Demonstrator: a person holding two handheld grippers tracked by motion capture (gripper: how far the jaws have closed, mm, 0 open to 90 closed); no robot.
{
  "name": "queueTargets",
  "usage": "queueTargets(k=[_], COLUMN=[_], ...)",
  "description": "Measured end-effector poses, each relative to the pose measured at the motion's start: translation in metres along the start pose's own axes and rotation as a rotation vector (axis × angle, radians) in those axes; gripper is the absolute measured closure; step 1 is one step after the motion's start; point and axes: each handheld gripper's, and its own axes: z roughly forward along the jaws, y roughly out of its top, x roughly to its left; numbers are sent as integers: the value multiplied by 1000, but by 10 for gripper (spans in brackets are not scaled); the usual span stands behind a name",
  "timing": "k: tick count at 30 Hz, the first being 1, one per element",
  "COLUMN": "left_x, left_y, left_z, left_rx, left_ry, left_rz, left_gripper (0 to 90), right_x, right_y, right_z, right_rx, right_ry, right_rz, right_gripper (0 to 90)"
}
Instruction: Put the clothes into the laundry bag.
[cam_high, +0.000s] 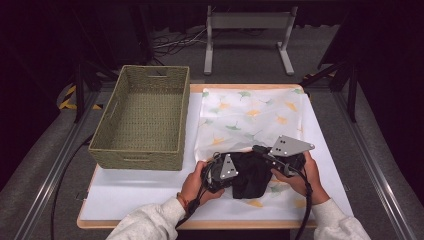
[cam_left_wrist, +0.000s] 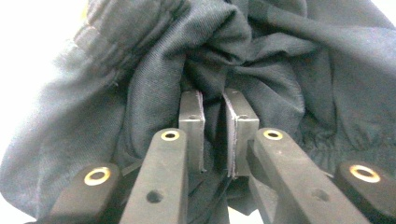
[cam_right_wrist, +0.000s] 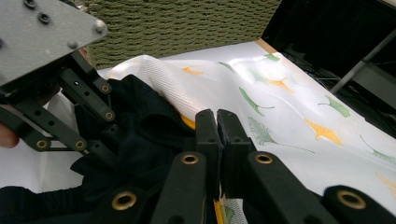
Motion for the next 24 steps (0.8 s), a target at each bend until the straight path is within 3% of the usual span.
queueTargets(k=[10, 19, 24], left_x=[3, 3, -2], left_y=[8, 12, 11], left_z=[4, -12, -26], left_rx=[29, 9, -42], left_ry=[13, -46, -75], left_rz=[-5, -24, -20], left_gripper=[832, 778, 702], right_x=[1, 0, 0], right_y=[0, -1, 0], right_z=[0, 1, -1], right_rx=[4, 9, 4], right_ry=[2, 0, -3], right_rz=[0, 2, 1], right_gripper=[882, 882, 882])
